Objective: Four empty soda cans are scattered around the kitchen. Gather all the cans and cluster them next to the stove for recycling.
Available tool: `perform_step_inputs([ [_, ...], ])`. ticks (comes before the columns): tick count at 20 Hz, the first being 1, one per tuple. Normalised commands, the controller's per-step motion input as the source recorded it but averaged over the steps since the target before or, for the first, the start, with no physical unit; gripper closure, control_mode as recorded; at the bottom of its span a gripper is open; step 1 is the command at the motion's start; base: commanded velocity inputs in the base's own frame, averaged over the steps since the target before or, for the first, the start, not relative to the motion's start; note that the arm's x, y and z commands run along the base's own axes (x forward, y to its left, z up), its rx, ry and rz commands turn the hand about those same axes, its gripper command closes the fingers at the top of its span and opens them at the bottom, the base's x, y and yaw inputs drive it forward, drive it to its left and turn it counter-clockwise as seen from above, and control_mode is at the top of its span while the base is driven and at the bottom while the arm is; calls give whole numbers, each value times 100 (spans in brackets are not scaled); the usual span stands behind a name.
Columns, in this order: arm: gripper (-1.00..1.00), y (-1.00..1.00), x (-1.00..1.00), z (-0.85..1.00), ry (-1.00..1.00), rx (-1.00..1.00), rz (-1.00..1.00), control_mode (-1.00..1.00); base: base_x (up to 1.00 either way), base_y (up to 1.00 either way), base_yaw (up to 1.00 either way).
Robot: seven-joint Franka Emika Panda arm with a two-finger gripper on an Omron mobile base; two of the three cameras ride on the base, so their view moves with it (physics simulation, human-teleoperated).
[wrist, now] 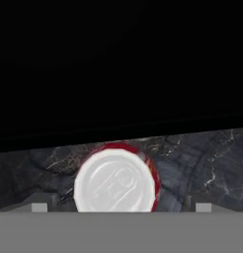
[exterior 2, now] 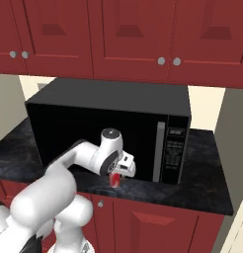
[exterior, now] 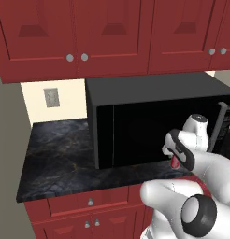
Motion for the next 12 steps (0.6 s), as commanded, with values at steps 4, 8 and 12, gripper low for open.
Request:
perform_step_inputs([
  [4,-100,0,4,-1,0,0,0,-100,0,0,0],
  [8,-100,0,3,-9,1,0,0,-100,0,0,0],
  [12,-100,0,9,-23,2,0,0,-100,0,0,0],
])
